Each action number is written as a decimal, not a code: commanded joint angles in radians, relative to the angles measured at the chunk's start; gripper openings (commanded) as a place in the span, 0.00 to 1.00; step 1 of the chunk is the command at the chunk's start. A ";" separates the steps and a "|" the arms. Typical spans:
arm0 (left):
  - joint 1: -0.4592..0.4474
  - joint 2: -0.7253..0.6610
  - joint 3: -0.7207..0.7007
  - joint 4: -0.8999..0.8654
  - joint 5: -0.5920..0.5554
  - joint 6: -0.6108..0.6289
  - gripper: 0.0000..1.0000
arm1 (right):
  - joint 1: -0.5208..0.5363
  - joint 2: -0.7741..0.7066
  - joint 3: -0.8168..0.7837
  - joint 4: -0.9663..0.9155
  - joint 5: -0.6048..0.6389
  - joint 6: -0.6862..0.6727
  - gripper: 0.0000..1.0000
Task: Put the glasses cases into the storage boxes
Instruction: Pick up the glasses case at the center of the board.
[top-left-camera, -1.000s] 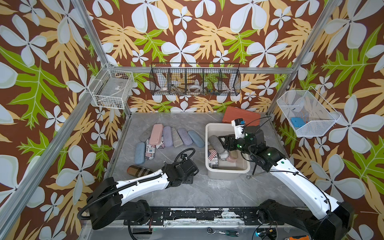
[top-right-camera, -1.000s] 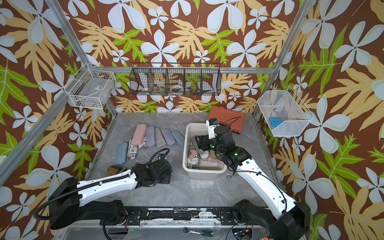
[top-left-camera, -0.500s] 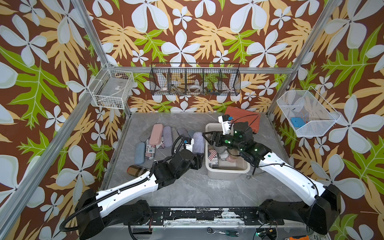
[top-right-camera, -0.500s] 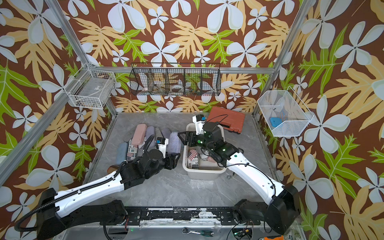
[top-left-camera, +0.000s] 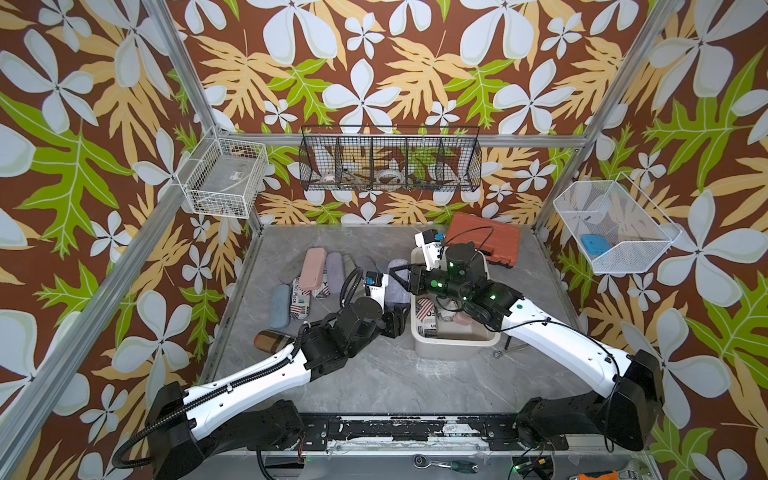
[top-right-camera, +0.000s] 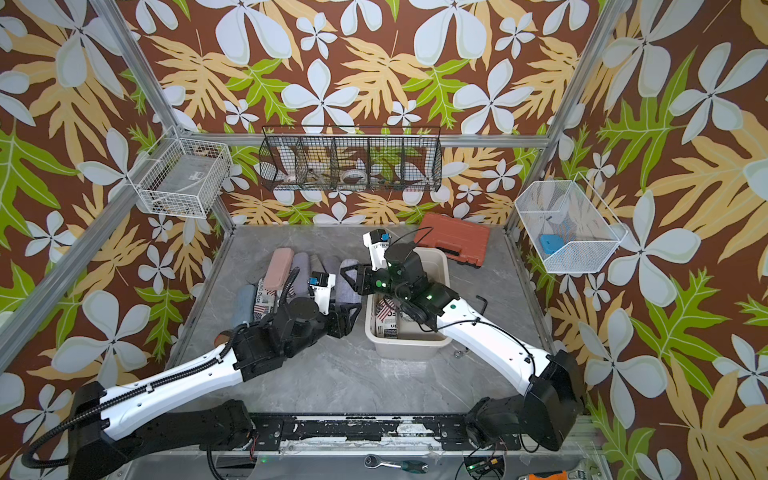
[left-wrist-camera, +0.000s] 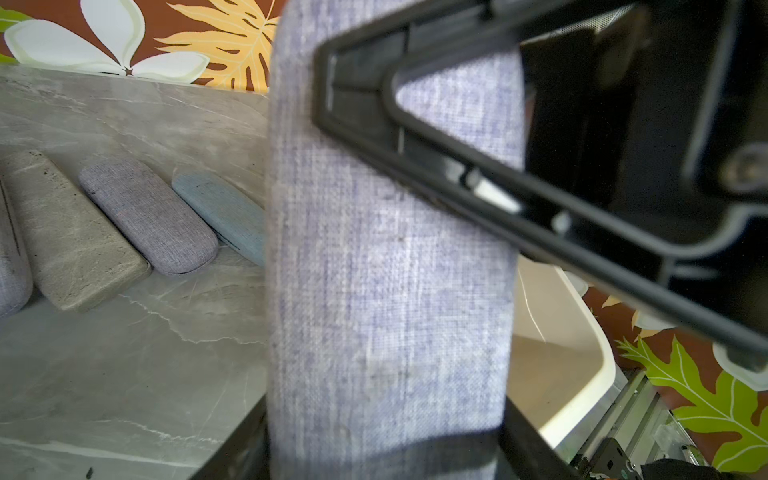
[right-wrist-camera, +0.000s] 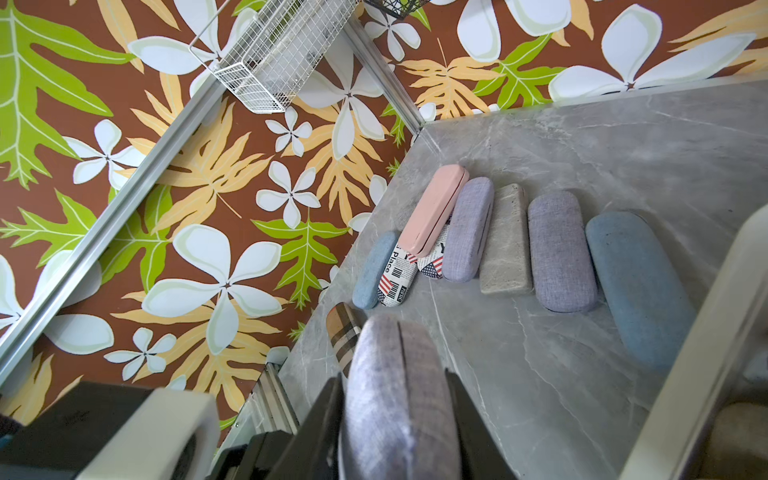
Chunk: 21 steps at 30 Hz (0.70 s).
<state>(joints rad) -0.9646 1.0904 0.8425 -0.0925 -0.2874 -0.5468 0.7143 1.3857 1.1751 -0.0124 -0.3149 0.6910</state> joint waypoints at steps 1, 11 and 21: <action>0.000 0.004 -0.002 0.059 -0.010 0.007 0.80 | 0.004 -0.008 -0.009 0.038 -0.003 0.002 0.29; 0.000 -0.234 -0.083 0.022 -0.198 0.018 1.00 | -0.001 -0.023 0.099 -0.051 0.086 -0.067 0.27; 0.000 -0.515 -0.165 -0.083 -0.443 -0.027 1.00 | -0.237 -0.044 0.145 -0.260 0.092 -0.165 0.26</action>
<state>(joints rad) -0.9646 0.5934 0.6899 -0.1307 -0.6319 -0.5503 0.5289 1.3529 1.3422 -0.1925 -0.2279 0.5697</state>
